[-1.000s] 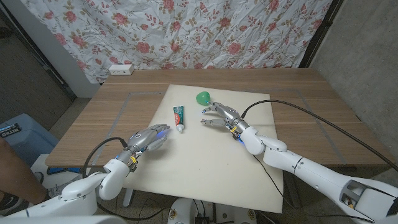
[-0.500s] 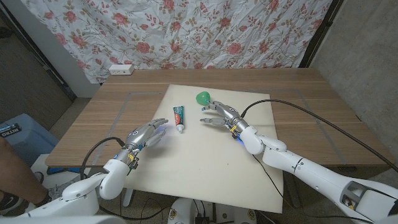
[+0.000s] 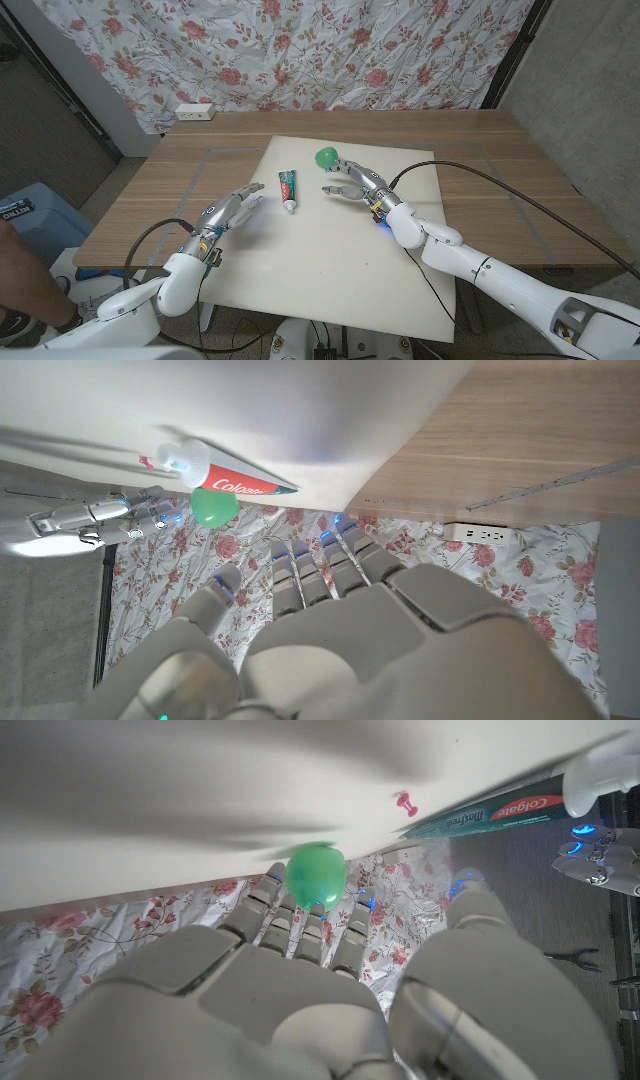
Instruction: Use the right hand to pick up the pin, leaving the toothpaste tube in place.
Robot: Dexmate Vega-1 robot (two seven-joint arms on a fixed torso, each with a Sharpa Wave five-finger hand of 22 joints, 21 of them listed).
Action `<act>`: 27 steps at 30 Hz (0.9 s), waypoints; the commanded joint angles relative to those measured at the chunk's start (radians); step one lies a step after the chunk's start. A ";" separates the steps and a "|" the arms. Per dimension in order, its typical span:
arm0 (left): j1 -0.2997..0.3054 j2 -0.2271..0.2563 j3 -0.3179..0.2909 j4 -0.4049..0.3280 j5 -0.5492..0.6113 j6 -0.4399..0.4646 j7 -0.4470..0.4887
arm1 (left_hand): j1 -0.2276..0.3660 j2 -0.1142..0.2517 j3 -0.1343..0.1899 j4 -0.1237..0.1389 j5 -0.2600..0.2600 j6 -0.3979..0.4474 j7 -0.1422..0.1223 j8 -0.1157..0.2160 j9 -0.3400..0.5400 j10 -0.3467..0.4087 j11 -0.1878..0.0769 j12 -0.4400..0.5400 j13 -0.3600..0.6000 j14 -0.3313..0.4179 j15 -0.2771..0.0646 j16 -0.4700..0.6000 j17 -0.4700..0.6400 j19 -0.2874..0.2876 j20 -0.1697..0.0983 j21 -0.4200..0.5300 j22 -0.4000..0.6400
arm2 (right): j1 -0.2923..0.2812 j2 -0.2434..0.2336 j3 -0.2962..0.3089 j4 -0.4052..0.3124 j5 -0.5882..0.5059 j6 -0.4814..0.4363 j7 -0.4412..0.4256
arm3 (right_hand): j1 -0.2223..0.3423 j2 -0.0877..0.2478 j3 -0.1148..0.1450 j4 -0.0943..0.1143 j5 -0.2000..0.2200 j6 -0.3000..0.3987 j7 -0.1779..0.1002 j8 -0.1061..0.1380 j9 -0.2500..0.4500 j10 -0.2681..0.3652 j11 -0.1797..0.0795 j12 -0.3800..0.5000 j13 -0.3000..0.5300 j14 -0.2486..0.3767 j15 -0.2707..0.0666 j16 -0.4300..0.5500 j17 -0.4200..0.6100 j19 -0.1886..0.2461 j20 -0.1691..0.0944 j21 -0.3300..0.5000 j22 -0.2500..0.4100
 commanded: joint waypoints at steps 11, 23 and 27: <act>-0.008 -0.092 -0.085 0.080 -0.127 -0.146 -0.014 | 0.013 0.087 0.015 -0.015 0.003 0.007 0.009 0.001 0.003 0.008 0.006 0.002 0.002 0.009 -0.078 -0.002 -0.002 0.016 -0.092 0.002 -0.001 | -0.065 -0.048 0.065 -0.109 0.045 -0.053 0.006 | -0.022 0.016 -0.003 0.002 -0.009 -0.040 0.000 -0.008 0.001 0.011 0.013 0.005 0.002 0.011 -0.006 0.002 -0.001 0.015 -0.008 0.006 0.002; -0.033 -0.119 -0.114 0.132 -0.199 -0.245 -0.075 | 0.012 0.076 0.014 -0.021 0.000 0.003 0.012 0.000 0.003 -0.002 0.012 -0.002 0.002 0.002 -0.071 -0.006 -0.002 0.017 -0.089 0.000 -0.001 | -0.079 -0.049 0.095 -0.114 0.068 -0.061 -0.026 | -0.056 0.032 -0.010 0.016 -0.018 -0.076 0.007 -0.011 0.001 0.007 0.014 0.002 0.002 0.005 -0.004 -0.001 -0.002 0.012 -0.008 0.003 0.002; -0.051 -0.126 -0.124 0.155 -0.250 -0.278 -0.118 | 0.010 0.073 0.013 -0.021 -0.001 -0.005 0.013 -0.003 0.003 -0.008 0.015 -0.004 0.002 -0.004 -0.065 -0.007 -0.001 0.015 -0.087 -0.002 -0.001 | -0.090 -0.046 0.112 -0.117 0.101 -0.060 -0.029 | -0.081 0.044 -0.016 0.025 -0.022 -0.109 0.024 -0.013 0.000 -0.009 0.015 -0.004 0.001 -0.002 -0.001 -0.004 -0.003 0.005 -0.008 0.000 0.002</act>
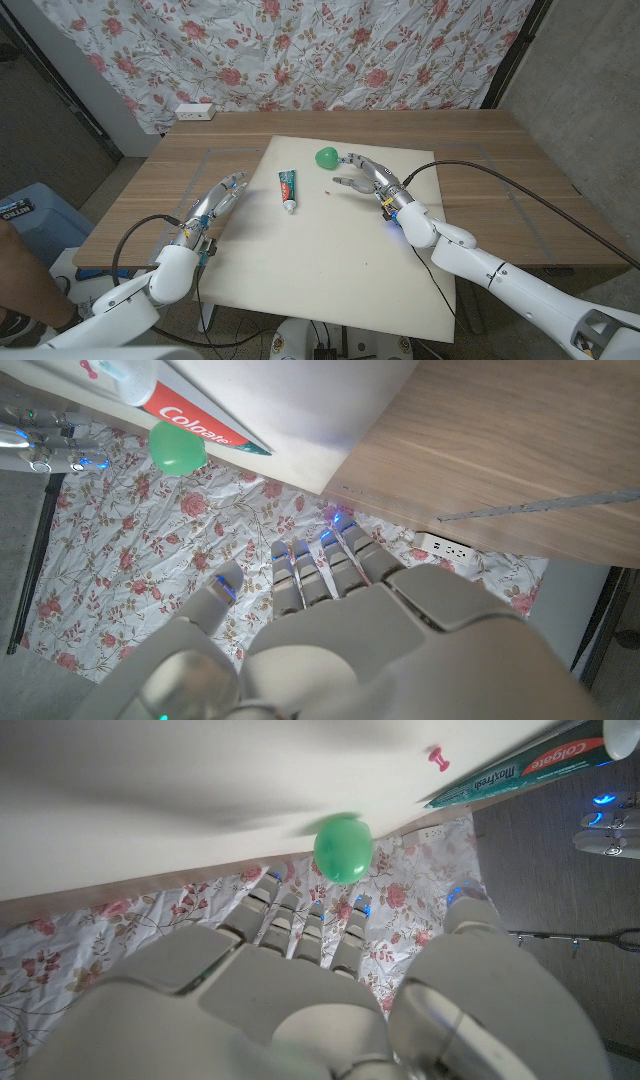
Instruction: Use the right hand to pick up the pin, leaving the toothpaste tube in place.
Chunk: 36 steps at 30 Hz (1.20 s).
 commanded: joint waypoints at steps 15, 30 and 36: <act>-0.137 -0.059 -0.011 0.155 -0.176 -0.186 -0.159 | -0.002 0.067 -0.010 0.003 -0.002 -0.045 0.006 -0.013 0.002 -0.036 0.008 -0.011 0.001 -0.032 -0.059 -0.004 0.007 -0.021 -0.086 -0.012 0.001 | -0.038 0.014 0.078 0.025 0.169 0.068 -0.019 | -0.077 0.028 -0.015 0.028 -0.001 -0.080 0.054 -0.007 -0.003 -0.050 0.005 -0.009 0.000 -0.032 0.000 -0.015 -0.005 -0.035 -0.005 -0.009 0.001; -0.215 -0.097 0.017 0.196 -0.229 -0.183 -0.180 | -0.001 0.064 -0.010 -0.001 -0.001 -0.071 0.004 -0.013 0.001 -0.057 0.010 -0.012 0.001 -0.048 -0.052 -0.004 0.005 -0.034 -0.083 -0.014 0.002 | -0.053 0.022 0.142 0.057 0.325 0.140 0.010 | -0.120 0.051 -0.024 0.038 0.003 -0.164 0.097 -0.012 -0.005 -0.027 0.012 0.002 -0.004 -0.029 -0.018 -0.015 -0.014 -0.040 -0.024 -0.006 -0.001; -0.237 -0.102 0.027 0.207 -0.245 -0.185 -0.187 | -0.002 0.062 -0.012 -0.002 -0.001 -0.076 0.005 -0.012 0.001 -0.064 0.011 -0.012 0.001 -0.050 -0.052 -0.003 0.005 -0.036 -0.081 -0.013 0.002 | -0.067 0.023 0.173 0.051 0.407 0.151 0.037 | -0.138 0.062 -0.028 0.045 0.004 -0.184 0.104 -0.010 -0.006 -0.021 0.010 0.003 -0.005 -0.029 -0.021 -0.015 -0.016 -0.052 -0.033 -0.009 -0.001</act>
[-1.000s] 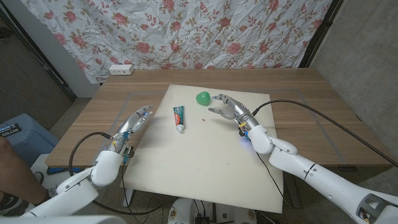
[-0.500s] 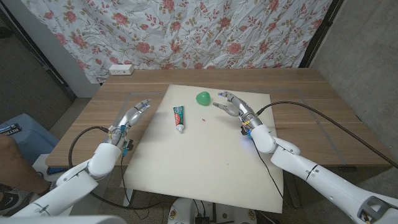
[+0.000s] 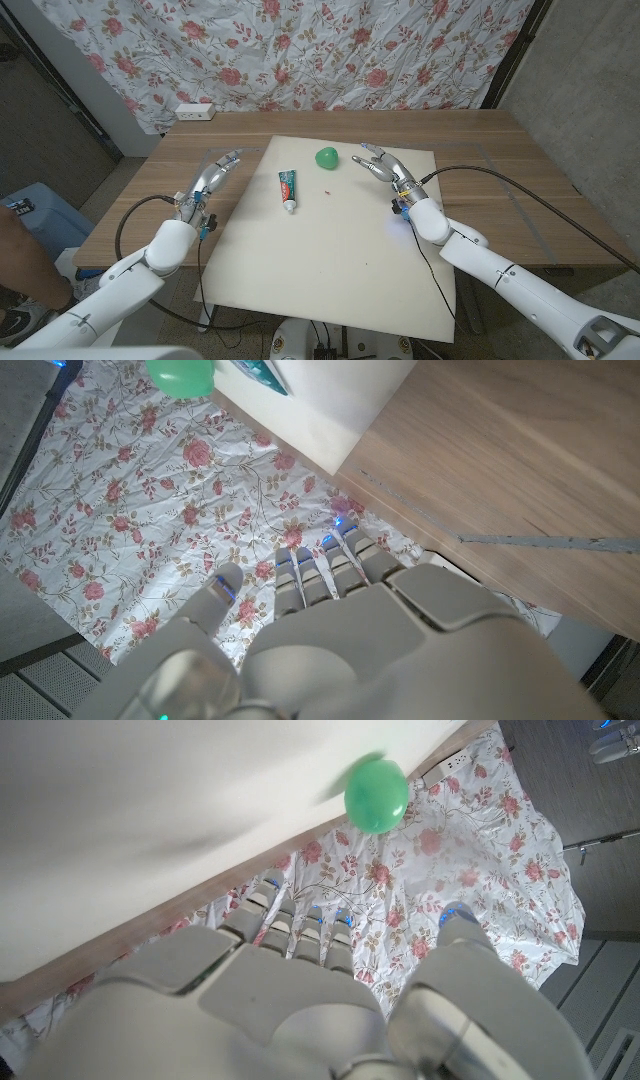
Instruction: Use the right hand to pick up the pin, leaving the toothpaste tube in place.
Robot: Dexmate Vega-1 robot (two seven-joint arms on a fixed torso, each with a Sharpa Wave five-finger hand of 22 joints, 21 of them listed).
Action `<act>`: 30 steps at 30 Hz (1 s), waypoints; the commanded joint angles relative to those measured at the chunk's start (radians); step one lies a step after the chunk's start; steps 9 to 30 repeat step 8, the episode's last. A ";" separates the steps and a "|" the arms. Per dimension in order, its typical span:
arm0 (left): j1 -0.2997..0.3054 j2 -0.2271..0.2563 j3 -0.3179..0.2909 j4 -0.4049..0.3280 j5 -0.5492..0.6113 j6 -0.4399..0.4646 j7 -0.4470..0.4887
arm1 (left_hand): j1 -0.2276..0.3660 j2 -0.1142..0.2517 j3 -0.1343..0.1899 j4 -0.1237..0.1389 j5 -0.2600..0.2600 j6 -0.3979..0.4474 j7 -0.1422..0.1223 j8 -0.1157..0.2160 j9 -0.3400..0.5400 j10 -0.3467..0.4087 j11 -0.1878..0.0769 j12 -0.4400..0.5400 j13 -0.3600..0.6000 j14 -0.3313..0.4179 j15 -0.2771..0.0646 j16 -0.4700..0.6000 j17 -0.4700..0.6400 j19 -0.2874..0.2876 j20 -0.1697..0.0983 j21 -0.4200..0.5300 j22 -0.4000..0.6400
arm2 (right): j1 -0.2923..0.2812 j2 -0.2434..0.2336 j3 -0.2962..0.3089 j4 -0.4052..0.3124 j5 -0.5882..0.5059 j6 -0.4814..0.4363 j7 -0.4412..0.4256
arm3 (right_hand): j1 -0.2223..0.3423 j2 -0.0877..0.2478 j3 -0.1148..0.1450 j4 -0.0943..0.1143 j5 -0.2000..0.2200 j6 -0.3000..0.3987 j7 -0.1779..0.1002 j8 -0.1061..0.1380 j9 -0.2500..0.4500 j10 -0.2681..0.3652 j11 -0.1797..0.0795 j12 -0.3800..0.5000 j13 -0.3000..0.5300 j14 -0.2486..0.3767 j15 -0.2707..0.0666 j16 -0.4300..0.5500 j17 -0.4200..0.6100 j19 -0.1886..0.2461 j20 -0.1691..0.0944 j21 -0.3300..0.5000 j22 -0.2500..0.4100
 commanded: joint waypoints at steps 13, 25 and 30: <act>-0.087 -0.052 0.040 0.059 -0.065 -0.008 -0.012 | -0.004 0.061 -0.005 0.000 -0.001 -0.008 0.003 0.002 0.001 -0.008 0.000 0.002 0.001 0.000 -0.053 0.000 0.004 -0.006 -0.081 -0.004 0.002 | -0.035 0.013 0.080 0.010 0.213 0.073 0.053 | -0.041 0.022 -0.007 0.014 0.004 -0.051 0.019 -0.001 0.000 0.014 0.000 0.004 -0.001 0.007 -0.011 0.000 -0.002 -0.020 -0.012 -0.002 -0.001; -0.087 -0.052 0.040 0.059 -0.065 -0.008 -0.012 | -0.004 0.061 -0.005 0.000 -0.001 -0.008 0.003 0.002 0.001 -0.008 0.000 0.002 0.001 0.000 -0.053 0.000 0.004 -0.006 -0.081 -0.004 0.002 | -0.035 0.013 0.080 0.010 0.213 0.073 0.053 | -0.041 0.022 -0.007 0.014 0.004 -0.051 0.019 -0.001 0.000 0.014 0.000 0.004 -0.001 0.007 -0.011 0.000 -0.002 -0.020 -0.012 -0.002 -0.001; -0.087 -0.052 0.040 0.059 -0.065 -0.008 -0.012 | -0.004 0.061 -0.005 0.000 -0.001 -0.008 0.003 0.002 0.001 -0.008 0.000 0.002 0.001 0.000 -0.053 0.000 0.004 -0.006 -0.081 -0.004 0.002 | -0.035 0.013 0.080 0.010 0.213 0.073 0.053 | -0.041 0.022 -0.007 0.014 0.004 -0.051 0.019 -0.001 0.000 0.014 0.000 0.004 -0.001 0.007 -0.011 0.000 -0.002 -0.020 -0.012 -0.002 -0.001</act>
